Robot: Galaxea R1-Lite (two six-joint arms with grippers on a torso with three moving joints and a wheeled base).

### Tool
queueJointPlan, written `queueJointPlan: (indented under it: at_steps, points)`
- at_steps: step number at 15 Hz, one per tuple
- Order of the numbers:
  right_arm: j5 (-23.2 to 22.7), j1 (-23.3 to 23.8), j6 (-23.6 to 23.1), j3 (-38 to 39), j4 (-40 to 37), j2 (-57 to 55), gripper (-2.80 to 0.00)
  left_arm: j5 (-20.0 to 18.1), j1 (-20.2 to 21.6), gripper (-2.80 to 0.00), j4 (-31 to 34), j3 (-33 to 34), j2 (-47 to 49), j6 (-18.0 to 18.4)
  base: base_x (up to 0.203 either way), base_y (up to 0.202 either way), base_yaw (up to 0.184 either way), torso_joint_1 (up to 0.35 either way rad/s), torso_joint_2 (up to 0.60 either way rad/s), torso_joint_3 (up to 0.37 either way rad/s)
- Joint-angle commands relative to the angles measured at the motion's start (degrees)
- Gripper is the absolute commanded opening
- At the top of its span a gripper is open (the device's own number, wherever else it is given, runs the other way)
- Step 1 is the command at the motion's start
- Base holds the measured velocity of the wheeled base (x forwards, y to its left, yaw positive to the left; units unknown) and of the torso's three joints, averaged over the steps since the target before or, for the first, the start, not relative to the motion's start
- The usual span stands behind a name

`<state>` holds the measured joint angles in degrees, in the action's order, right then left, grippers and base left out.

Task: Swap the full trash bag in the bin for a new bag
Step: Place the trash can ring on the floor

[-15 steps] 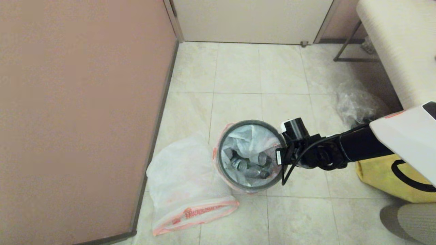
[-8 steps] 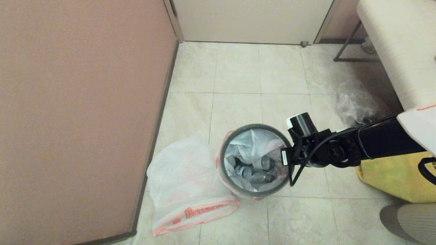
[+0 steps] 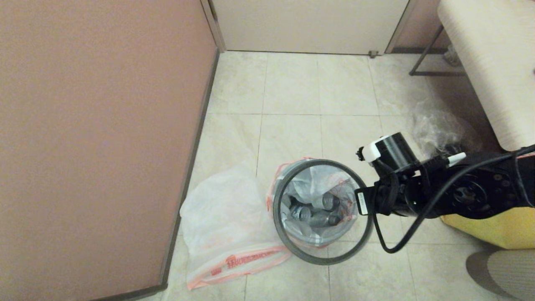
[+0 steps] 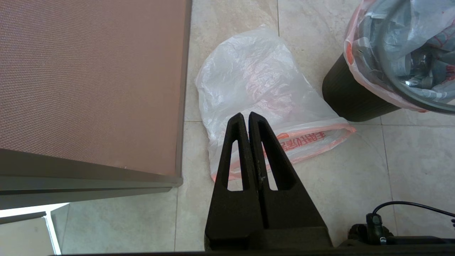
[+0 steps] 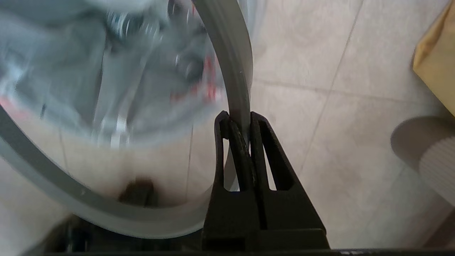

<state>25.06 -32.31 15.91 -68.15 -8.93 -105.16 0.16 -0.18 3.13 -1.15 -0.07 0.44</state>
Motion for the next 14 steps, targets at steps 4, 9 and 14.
queueJointPlan:
  at_steps: [4,9,14]
  points:
    - [-2.0,1.1,0.2,8.7,-4.7,16.2,-2.8,0.0,0.0,-2.8,0.0,0.0,0.1,0.0,0.0,0.0,0.0,0.0,0.0,0.0]
    - [-9.1,23.1,-5.5,18.3,-5.5,22.3,-2.8,0.0,0.0,-2.8,0.0,0.0,0.1,0.0,0.0,0.0,0.0,0.0,0.0,0.0]
    - [-17.6,41.9,-14.8,22.0,-3.2,20.0,-2.8,0.0,0.0,-2.8,0.0,0.0,0.1,0.0,0.0,0.0,0.0,0.0,0.0,0.0]
